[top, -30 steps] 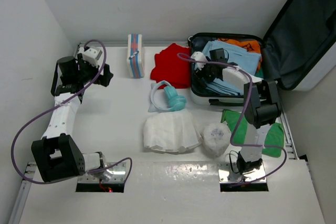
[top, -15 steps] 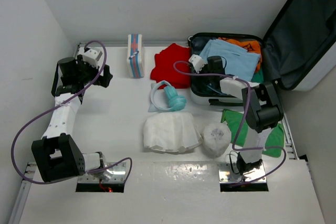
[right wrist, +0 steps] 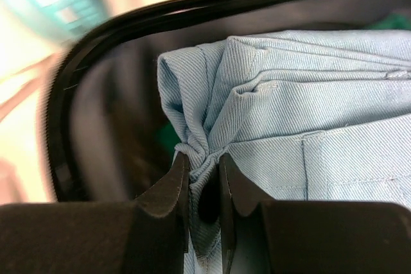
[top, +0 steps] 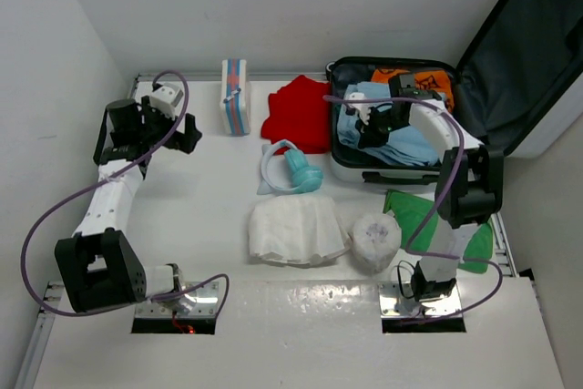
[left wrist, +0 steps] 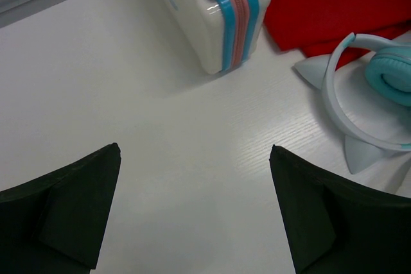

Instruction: Pack the luggage

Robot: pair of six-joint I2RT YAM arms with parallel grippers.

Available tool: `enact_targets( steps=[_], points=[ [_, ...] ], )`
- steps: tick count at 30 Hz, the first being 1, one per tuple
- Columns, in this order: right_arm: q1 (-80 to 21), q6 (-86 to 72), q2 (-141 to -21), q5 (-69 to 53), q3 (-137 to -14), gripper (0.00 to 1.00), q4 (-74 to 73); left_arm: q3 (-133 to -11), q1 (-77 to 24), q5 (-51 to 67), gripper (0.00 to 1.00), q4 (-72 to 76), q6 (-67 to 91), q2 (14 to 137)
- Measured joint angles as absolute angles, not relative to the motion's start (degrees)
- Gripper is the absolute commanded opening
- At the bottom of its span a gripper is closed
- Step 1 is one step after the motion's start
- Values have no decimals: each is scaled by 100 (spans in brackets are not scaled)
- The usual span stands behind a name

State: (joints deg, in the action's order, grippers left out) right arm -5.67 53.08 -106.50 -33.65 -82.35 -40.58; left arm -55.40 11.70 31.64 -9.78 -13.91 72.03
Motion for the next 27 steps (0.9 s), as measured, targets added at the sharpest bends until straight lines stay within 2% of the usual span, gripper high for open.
enact_targets(
  steps=[6,8,9,12,14,16,21,27],
  points=[
    [-744,6329,-11054,-3332,-8678,2,-5520,-5540,895,3173,99,-1002,-1385,7271],
    [-819,6512,-11133,-3216,-8674,25,-5684,-5555,854,3159,99,-1004,-1286,7273],
    [-856,6521,-11142,-3146,-8665,46,-5697,-5586,840,3142,99,-1020,-1186,7297],
    [-917,6329,-11139,-2998,-8654,72,-5671,-5837,683,2663,99,-1009,-467,7483],
    [-884,5990,-11139,-2921,-8705,81,-5411,-6257,504,2344,99,-1103,27,7782],
    [-812,5336,-11142,-2969,-8917,84,-5406,-6855,244,1898,99,-1188,478,8187],
    [-620,3645,-11043,-3376,-9605,85,-5107,-8525,-696,495,99,-1411,978,9347],
    [-405,2034,-10318,-3503,-9467,88,-4449,-11137,-1441,-790,99,-2340,1369,11380]
  ],
)
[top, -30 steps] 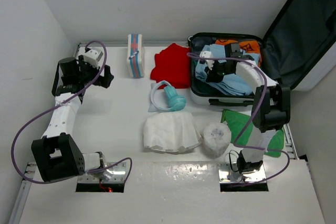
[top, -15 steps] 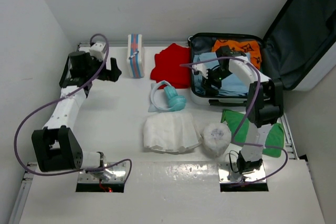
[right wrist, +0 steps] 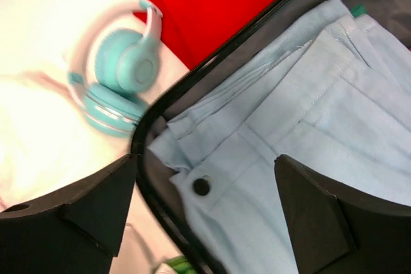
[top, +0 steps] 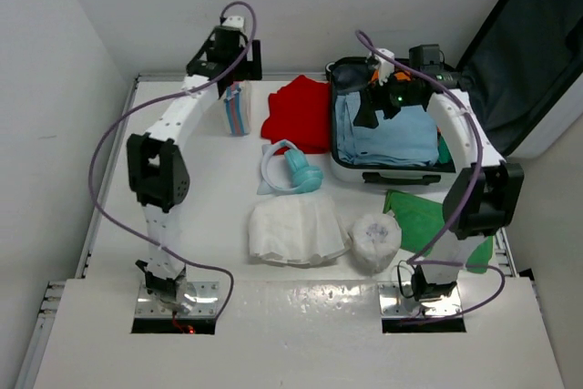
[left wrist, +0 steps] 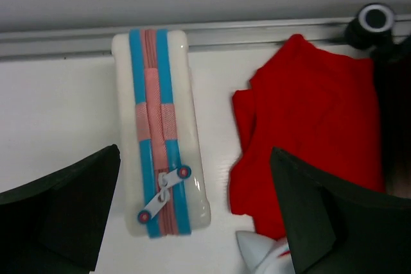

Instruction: Pack the luggage

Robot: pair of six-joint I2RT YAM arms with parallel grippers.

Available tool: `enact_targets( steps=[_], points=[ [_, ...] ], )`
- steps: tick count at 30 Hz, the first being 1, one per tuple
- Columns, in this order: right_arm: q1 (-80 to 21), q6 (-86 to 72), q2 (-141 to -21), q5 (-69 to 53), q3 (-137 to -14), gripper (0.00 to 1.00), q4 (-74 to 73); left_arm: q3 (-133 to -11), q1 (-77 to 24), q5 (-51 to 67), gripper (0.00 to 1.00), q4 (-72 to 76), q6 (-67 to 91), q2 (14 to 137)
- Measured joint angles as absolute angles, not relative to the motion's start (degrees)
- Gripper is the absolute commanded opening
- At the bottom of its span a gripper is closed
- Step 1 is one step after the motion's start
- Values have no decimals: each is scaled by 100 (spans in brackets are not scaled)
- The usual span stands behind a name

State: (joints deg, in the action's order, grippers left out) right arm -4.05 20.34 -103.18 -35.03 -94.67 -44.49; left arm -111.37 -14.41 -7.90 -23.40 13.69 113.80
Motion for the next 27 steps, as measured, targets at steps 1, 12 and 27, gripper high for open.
enact_targets(
  steps=[1,12,27],
  points=[
    [-384,1870,-10191,-3507,-9404,88,-4397,-11332,-1496,-1020,99,-2421,1435,11642],
    [-163,707,-9494,-3629,-8431,89,-3903,-11867,-1863,-3317,99,-3275,1966,13205],
    [132,-84,-9389,-4436,-8108,97,-3201,-11625,-749,333,39,-3142,1446,13013]
  ],
)
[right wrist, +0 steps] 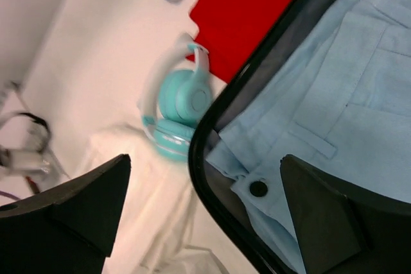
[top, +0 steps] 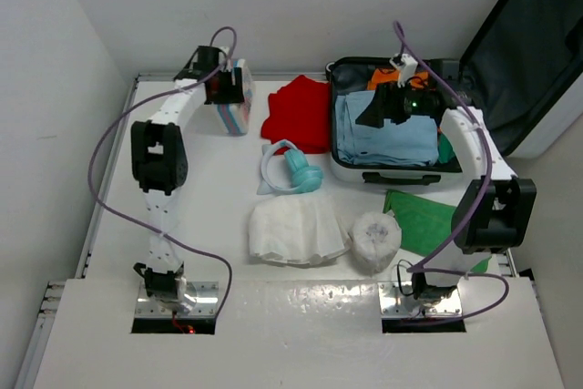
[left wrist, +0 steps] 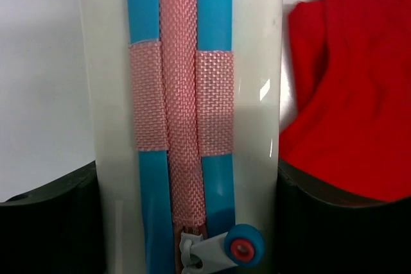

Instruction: Pack the luggage

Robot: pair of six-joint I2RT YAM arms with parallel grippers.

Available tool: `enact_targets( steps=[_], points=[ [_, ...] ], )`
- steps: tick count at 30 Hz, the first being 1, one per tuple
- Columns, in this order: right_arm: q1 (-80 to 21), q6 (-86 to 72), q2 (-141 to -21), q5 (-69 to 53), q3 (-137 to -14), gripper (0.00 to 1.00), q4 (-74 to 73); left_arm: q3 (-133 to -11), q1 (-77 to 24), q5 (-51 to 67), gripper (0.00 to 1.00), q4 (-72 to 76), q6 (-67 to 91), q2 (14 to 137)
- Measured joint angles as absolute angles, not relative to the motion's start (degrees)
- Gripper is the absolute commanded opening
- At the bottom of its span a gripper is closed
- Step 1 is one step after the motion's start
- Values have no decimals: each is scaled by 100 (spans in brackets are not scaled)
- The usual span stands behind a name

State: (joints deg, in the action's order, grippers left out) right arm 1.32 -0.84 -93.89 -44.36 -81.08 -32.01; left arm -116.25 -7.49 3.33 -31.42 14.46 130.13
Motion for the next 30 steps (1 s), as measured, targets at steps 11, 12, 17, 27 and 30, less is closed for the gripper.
enact_targets(
  steps=[11,12,17,27,30],
  points=[
    [-8,-4921,-9933,-5780,-7067,100,1378,-7579,775,4847,0,703,3632,11301],
    [-121,-5349,-10077,-5800,-7039,100,1813,-7358,753,5002,0,1120,3972,11133],
    [-838,-6635,-10479,-5754,-7032,100,3361,-6702,604,5542,0,3752,6254,10088],
    [-1597,-7531,-11216,-5588,-7684,100,4381,-6390,471,5889,0,5754,8075,8886],
    [-1682,-7491,-11330,-5551,-8184,100,4550,-6173,325,5913,0,5721,8320,8844]
  ],
)
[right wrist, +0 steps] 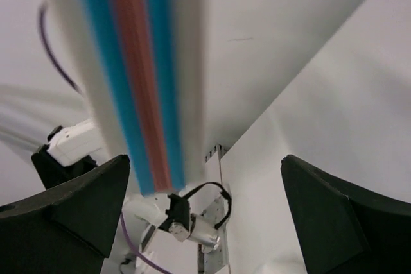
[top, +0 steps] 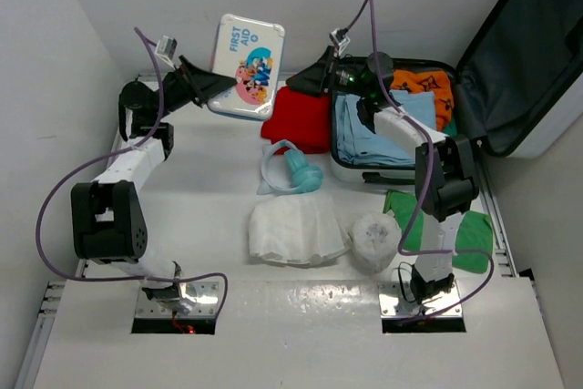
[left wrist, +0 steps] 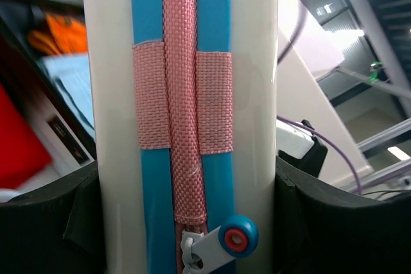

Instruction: Pack the luggage

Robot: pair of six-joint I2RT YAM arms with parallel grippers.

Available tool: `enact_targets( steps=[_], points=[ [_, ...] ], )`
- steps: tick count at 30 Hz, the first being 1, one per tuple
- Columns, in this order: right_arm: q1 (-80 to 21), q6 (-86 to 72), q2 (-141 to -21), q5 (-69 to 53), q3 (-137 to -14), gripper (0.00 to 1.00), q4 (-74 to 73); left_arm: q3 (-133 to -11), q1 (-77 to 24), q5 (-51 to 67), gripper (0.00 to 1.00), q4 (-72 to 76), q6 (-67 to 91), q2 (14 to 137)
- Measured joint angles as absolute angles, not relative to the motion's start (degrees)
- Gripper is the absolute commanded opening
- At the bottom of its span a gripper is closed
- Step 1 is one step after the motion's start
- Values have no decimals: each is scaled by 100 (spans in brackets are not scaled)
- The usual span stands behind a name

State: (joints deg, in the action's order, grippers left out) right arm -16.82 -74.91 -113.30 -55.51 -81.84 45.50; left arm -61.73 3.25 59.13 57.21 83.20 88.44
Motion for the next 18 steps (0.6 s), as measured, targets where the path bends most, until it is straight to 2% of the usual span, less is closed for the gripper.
enact_targets(
  steps=[5,14,16,18],
  points=[
    [-1922,-7437,-11336,-5586,-8641,100,4974,-6053,187,5911,0,5459,8556,8844],
    [-2241,-7489,-11351,-5649,-8672,100,5111,-6047,-115,5787,0,5474,8715,8844],
    [-2305,-7522,-11360,-5629,-8707,85,5129,-5992,-244,5747,0,5529,8735,8844],
    [-2338,-7638,-11395,-5616,-8742,64,5146,-5927,-329,5721,0,5640,8737,8838]
  ],
)
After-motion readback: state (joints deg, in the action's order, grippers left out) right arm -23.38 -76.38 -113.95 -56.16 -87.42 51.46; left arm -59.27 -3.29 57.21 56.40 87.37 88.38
